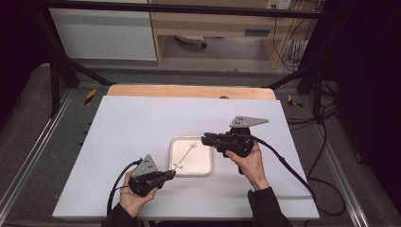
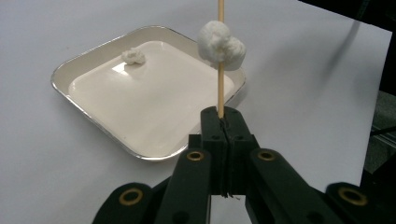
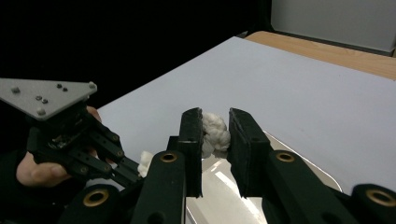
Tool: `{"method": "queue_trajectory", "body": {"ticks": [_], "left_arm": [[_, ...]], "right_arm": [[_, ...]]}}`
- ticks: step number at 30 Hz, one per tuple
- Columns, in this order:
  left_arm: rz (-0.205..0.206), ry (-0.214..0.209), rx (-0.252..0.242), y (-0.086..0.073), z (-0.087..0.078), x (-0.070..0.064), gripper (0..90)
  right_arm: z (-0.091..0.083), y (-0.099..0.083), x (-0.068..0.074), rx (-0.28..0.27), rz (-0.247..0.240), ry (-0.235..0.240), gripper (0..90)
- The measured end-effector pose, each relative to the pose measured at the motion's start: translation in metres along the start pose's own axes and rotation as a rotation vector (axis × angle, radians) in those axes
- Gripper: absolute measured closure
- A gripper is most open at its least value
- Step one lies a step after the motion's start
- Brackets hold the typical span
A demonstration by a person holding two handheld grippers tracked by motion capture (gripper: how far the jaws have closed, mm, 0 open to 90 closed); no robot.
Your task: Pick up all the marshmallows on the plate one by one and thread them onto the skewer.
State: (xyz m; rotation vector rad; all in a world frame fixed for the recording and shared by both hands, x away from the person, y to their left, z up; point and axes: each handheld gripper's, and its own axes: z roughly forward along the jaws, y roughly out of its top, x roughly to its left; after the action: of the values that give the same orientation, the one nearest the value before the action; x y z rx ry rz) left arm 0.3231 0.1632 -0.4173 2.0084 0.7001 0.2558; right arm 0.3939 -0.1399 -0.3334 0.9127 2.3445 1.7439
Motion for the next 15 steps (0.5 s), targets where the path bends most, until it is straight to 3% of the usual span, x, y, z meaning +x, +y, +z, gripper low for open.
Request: {"method": "queue_trajectory", "body": {"ticks": [5,15], "left_arm": [[0.014,-0.009,0.001,0.0007,0.0019,-0.0033,88.7],[0.021,-0.013,-0.01,0.0014,0.0017,-0.0052,88.7]], "right_arm": [[0.0016,0.0001,-0.0006,-0.009,0.024,0.031,75.6],[0.0074,-0.0032,-0.0011,0.01,0.041,0.047,75.9]]}}
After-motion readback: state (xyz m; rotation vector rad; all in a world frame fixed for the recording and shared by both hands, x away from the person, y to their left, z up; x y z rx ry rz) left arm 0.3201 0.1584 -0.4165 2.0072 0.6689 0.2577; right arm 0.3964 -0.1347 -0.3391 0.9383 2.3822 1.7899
